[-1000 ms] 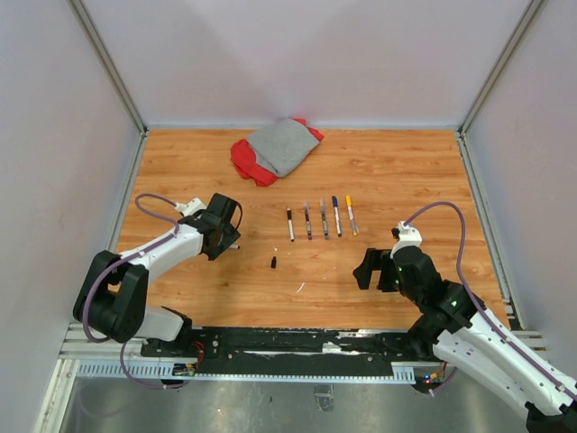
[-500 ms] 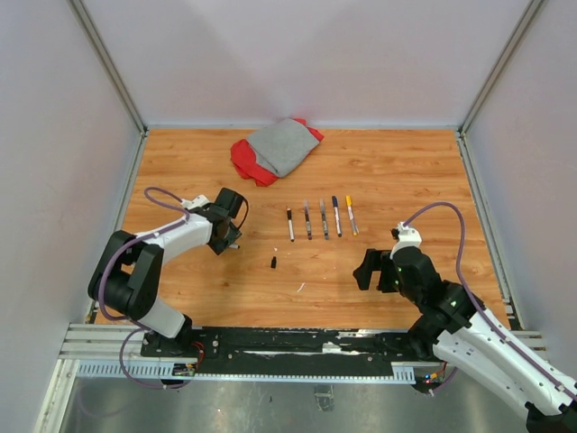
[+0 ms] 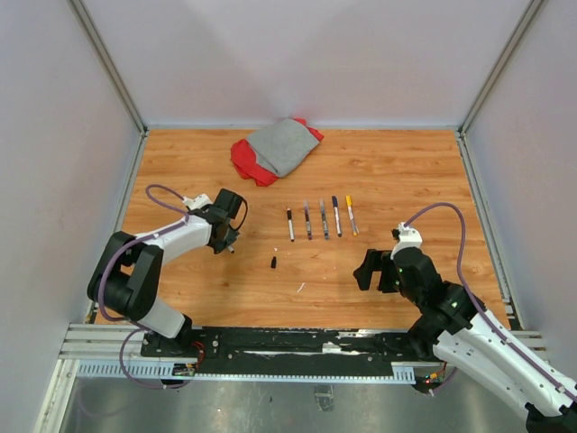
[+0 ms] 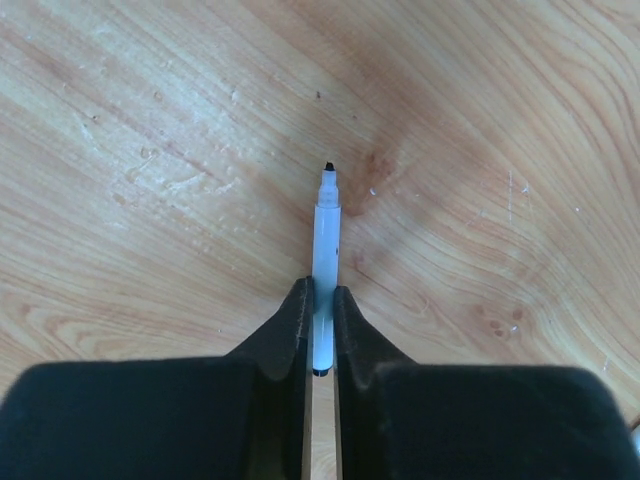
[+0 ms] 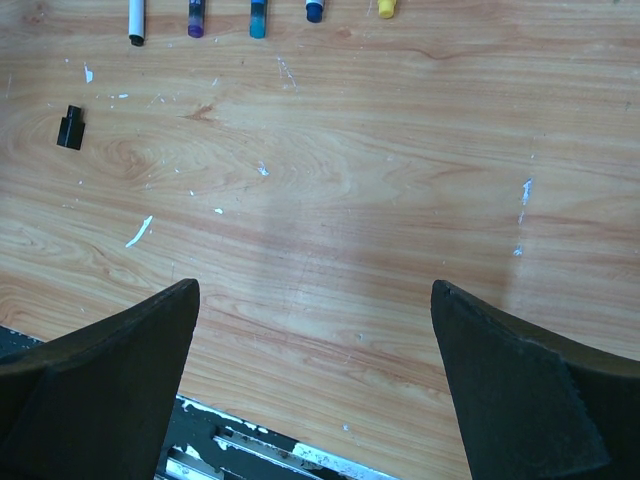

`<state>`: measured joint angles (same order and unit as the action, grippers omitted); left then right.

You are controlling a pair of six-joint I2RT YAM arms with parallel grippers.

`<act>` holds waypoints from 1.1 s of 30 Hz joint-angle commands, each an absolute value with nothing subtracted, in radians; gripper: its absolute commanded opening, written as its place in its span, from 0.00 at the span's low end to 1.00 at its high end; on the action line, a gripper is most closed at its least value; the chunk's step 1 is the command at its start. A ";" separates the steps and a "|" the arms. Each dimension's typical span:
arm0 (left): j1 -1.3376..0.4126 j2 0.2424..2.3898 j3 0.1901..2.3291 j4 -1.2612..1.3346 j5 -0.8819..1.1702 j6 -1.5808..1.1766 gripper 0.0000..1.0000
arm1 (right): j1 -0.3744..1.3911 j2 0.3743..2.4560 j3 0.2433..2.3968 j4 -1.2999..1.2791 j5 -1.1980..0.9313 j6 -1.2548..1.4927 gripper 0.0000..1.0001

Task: Insert the pens into the pen caps
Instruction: Pick up the pen from the center of the board.

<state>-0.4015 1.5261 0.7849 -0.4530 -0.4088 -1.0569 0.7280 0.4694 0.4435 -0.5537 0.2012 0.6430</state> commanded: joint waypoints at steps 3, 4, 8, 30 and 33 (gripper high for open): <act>-0.397 1.549 0.723 -0.409 -0.359 -0.928 0.01 | 0.719 0.455 0.437 -0.572 0.207 0.631 0.98; -0.396 1.546 0.717 -0.407 -0.357 -0.918 0.01 | 0.718 0.454 0.436 -0.571 0.206 0.633 0.99; -0.396 1.519 0.686 -0.382 -0.317 -0.859 0.00 | 0.719 0.452 0.435 -0.572 0.204 0.635 0.98; -0.569 1.555 0.674 -0.407 -0.282 -0.732 0.22 | 0.719 0.458 0.413 -0.539 0.161 0.597 0.99; -0.571 1.557 0.669 -0.419 -0.284 -0.745 0.24 | 0.719 0.455 0.414 -0.540 0.160 0.597 0.98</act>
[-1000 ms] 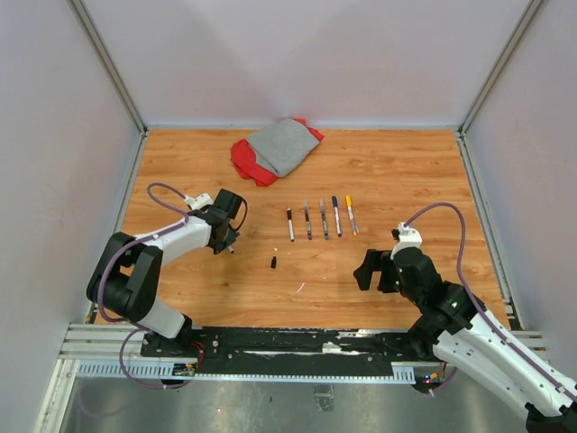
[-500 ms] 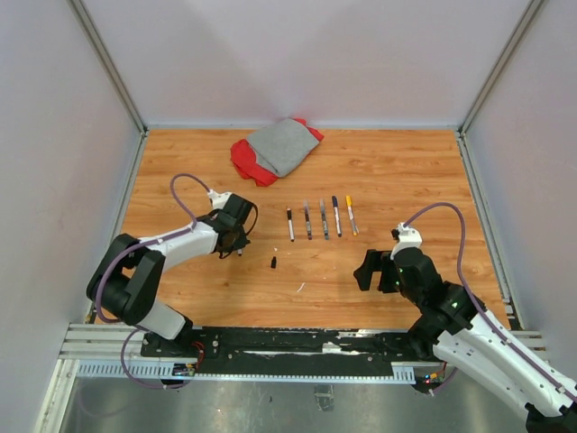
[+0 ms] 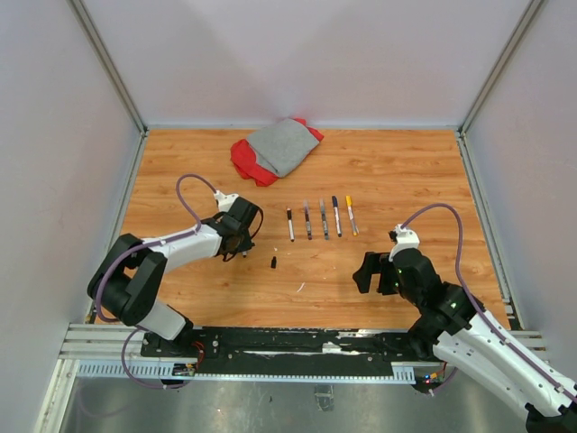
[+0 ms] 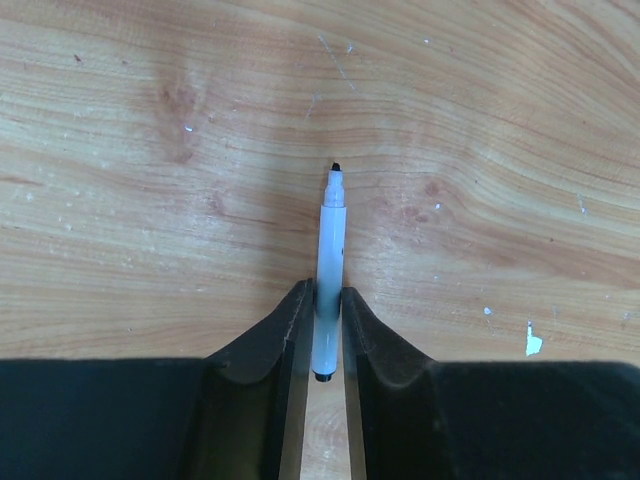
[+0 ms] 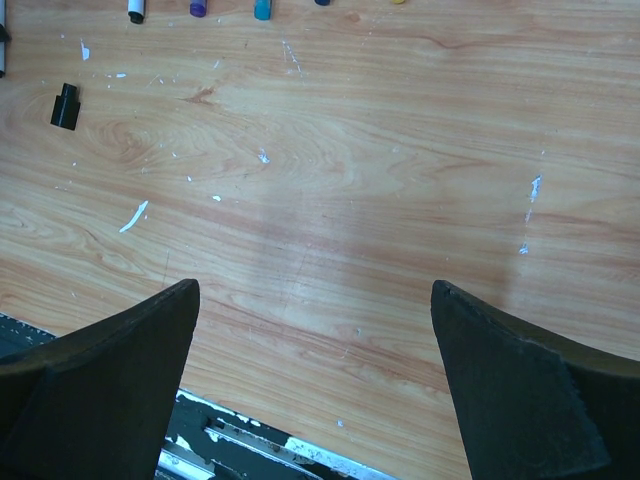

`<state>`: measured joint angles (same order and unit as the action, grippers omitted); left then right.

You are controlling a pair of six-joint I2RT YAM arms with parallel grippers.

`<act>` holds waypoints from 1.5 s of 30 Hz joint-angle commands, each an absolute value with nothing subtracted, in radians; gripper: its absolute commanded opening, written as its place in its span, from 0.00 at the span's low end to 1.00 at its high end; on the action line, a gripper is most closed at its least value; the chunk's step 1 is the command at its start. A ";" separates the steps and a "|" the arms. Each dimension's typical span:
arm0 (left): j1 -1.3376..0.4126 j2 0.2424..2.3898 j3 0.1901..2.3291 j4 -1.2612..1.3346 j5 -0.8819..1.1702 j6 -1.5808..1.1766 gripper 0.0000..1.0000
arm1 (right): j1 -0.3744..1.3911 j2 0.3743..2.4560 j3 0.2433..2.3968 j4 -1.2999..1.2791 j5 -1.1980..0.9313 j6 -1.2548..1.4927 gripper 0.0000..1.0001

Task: Insert the pens into the pen caps
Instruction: Pick up the pen from the center of the board.

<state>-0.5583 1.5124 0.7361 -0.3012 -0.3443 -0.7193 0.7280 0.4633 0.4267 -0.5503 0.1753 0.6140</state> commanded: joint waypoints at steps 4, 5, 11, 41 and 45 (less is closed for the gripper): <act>-0.591 1.557 0.661 -0.444 -0.310 -0.774 0.27 | 0.719 0.454 0.411 -0.539 0.161 0.602 0.99; -0.595 1.556 0.657 -0.446 -0.311 -0.780 0.27 | 0.719 0.455 0.411 -0.540 0.160 0.602 0.99; -0.606 1.561 0.636 -0.436 -0.305 -0.798 0.26 | 0.719 0.456 0.409 -0.540 0.163 0.597 0.99; -0.607 1.230 0.622 -0.338 -0.400 -0.613 0.01 | 0.555 0.589 0.457 -0.314 -0.109 0.382 0.98; -0.607 1.099 0.591 -0.266 -0.374 -0.540 0.01 | 0.555 0.591 0.465 -0.270 -0.163 0.387 0.99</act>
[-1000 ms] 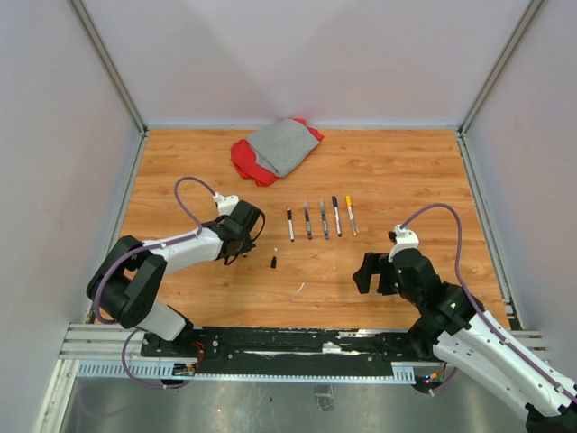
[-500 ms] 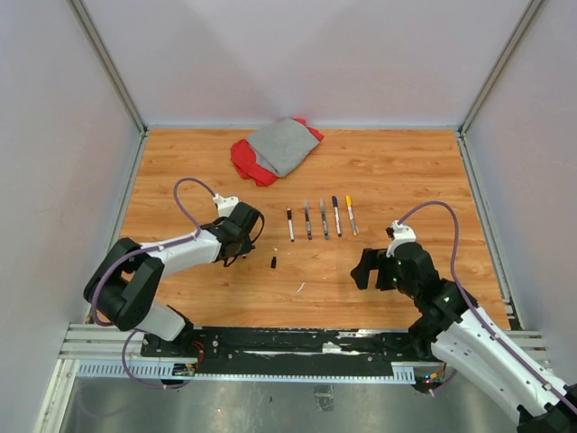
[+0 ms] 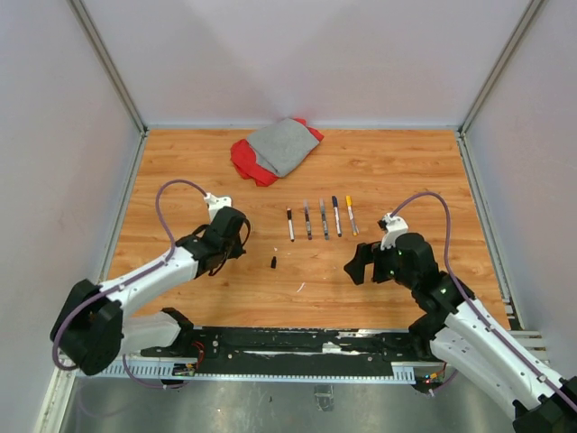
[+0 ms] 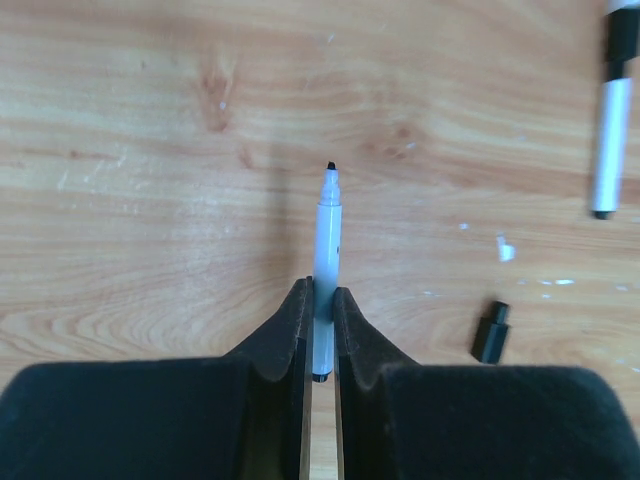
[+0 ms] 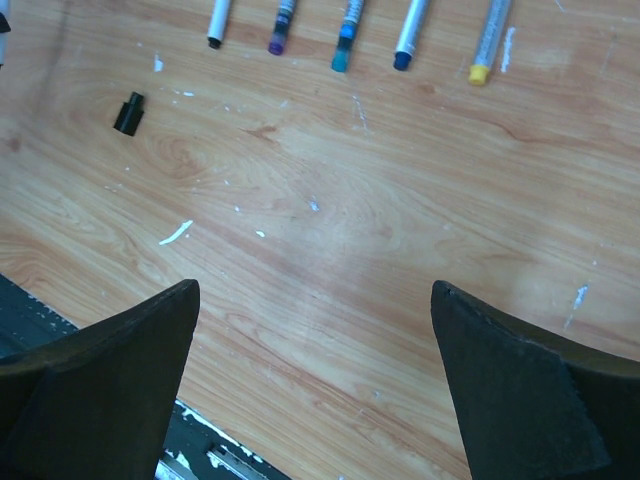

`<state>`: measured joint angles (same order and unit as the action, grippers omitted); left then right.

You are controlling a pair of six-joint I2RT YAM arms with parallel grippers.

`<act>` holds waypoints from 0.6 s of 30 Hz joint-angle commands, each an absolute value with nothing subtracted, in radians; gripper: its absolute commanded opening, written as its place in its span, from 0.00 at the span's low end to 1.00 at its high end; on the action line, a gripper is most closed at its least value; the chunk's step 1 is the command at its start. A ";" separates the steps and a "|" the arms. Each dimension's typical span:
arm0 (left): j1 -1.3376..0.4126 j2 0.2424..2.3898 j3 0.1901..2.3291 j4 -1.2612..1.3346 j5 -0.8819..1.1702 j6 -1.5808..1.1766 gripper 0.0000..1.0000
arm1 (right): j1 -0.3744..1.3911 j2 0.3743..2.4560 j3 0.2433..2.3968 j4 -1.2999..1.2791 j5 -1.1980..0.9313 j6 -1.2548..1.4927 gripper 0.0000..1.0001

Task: Insert the pens into the pen caps
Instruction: Pick up the pen from the center of the board.

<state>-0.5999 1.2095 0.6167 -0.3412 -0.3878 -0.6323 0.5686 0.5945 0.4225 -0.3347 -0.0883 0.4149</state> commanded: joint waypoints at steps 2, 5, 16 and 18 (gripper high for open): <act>-0.607 1.033 0.568 -0.215 -0.350 -0.500 0.00 | 0.555 0.591 0.465 -0.243 -0.176 0.400 0.98; -0.607 0.945 0.533 -0.132 -0.310 -0.458 0.00 | 0.554 0.589 0.468 -0.207 -0.175 0.426 0.99; -0.607 0.839 0.401 0.317 -0.193 -0.375 0.01 | 0.556 0.732 0.517 0.016 -0.182 0.525 0.98; -0.607 0.852 0.390 0.382 -0.145 -0.391 0.00 | 0.559 0.780 0.552 0.042 -0.191 0.521 0.97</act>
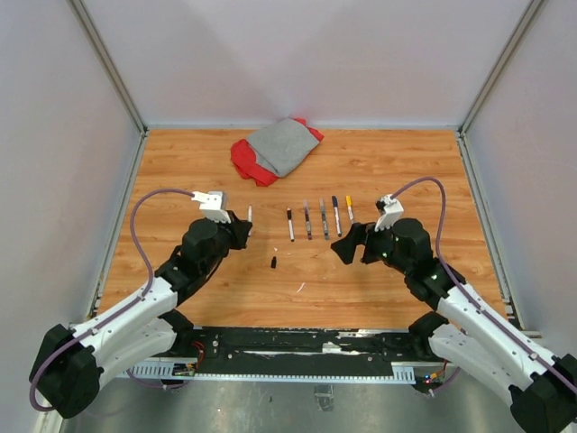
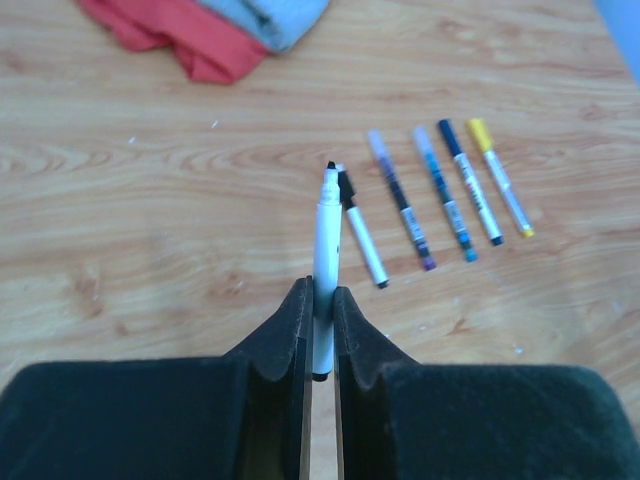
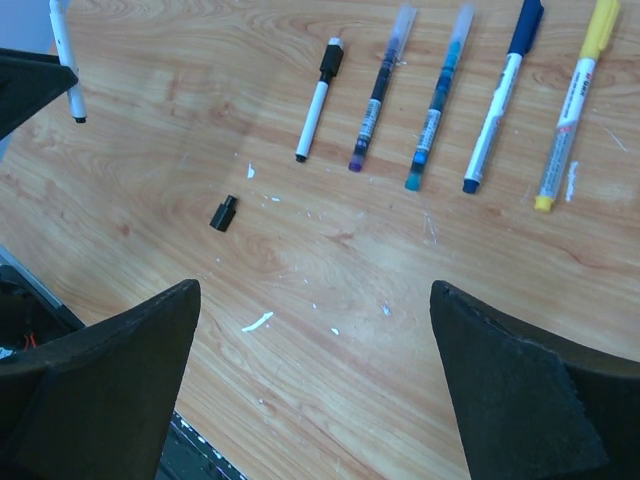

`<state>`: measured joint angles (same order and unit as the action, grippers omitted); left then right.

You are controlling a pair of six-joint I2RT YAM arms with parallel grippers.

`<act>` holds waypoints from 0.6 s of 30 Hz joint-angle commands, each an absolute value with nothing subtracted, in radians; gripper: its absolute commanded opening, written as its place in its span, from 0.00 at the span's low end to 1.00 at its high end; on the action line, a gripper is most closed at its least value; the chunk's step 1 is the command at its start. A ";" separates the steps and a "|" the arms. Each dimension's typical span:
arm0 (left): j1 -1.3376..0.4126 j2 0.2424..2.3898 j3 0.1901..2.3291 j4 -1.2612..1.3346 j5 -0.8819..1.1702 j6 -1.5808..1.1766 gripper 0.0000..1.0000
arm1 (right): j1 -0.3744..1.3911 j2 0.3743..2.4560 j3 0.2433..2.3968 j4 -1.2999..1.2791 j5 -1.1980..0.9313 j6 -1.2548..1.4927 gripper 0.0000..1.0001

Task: Insert the pens into the pen caps
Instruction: Pick up the pen from the center of the board.

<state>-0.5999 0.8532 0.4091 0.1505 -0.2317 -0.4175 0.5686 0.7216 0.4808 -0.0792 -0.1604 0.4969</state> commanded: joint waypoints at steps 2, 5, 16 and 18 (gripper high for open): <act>-0.610 0.879 0.377 0.443 -0.096 -0.412 0.00 | 0.570 0.816 0.583 0.055 -0.189 0.509 0.97; -0.621 0.940 0.388 0.488 -0.052 -0.425 0.00 | 0.590 0.855 0.611 0.094 -0.178 0.500 0.96; -0.711 1.041 0.354 0.611 0.004 -0.411 0.00 | 0.711 0.947 0.658 0.216 -0.046 0.473 0.94; -0.742 1.057 0.358 0.618 -0.007 -0.402 0.00 | 0.728 0.943 0.650 0.229 -0.011 0.470 0.92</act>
